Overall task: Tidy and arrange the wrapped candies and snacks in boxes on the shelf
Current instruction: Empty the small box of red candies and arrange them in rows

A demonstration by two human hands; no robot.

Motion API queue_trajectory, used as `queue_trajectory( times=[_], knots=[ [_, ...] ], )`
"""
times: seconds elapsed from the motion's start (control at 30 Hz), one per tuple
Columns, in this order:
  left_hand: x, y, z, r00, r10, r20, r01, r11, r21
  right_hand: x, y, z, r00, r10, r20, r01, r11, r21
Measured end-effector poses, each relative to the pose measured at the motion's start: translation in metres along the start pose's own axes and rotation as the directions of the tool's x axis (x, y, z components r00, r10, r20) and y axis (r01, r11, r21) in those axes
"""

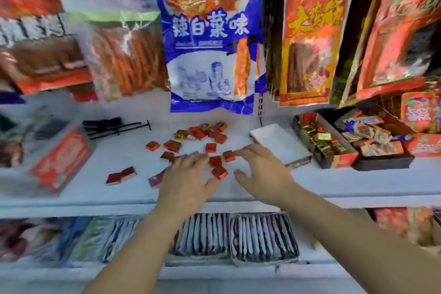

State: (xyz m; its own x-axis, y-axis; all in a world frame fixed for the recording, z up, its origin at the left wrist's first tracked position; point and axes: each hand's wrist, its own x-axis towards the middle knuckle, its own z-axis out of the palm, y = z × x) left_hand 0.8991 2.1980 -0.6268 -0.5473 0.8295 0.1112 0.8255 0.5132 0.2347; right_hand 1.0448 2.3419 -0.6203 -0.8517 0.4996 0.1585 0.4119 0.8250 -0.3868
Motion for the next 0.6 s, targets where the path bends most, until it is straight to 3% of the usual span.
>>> queue_trajectory(
  times=[0.13, 0.23, 0.33, 0.4, 0.5, 0.6],
  knots=[
    [-0.002, -0.049, 0.01, 0.981, -0.048, 0.187, 0.029, 0.994, 0.101, 0.026, -0.033, 0.039, 0.976, -0.095, 0.193, 0.132, 0.974, -0.186],
    [-0.001, -0.069, -0.001, 0.998, 0.003, 0.067, -0.007, 0.998, 0.055, 0.036, -0.047, 0.061, 0.959, -0.168, 0.227, 0.217, 0.953, -0.212],
    [0.002, -0.092, -0.004, 0.998, 0.005, -0.06, -0.006, 1.0, -0.022, 0.058, -0.053, 0.071, 0.974, -0.221, 0.048, 0.226, 0.95, -0.216],
    [0.006, -0.108, 0.002, 0.993, -0.012, -0.121, -0.001, 0.995, -0.102, 0.088, -0.056, 0.072, 0.982, -0.182, -0.052, 0.171, 0.97, -0.171],
    [0.016, -0.119, 0.007, 0.983, -0.035, -0.181, 0.01, 0.991, -0.136, 0.145, -0.061, 0.077, 0.986, -0.159, 0.045, 0.164, 0.973, -0.164],
    [0.026, -0.122, 0.011, 0.996, -0.069, -0.058, 0.065, 0.995, -0.071, 0.186, -0.066, 0.091, 0.961, -0.194, 0.198, 0.234, 0.95, -0.206]
  ],
)
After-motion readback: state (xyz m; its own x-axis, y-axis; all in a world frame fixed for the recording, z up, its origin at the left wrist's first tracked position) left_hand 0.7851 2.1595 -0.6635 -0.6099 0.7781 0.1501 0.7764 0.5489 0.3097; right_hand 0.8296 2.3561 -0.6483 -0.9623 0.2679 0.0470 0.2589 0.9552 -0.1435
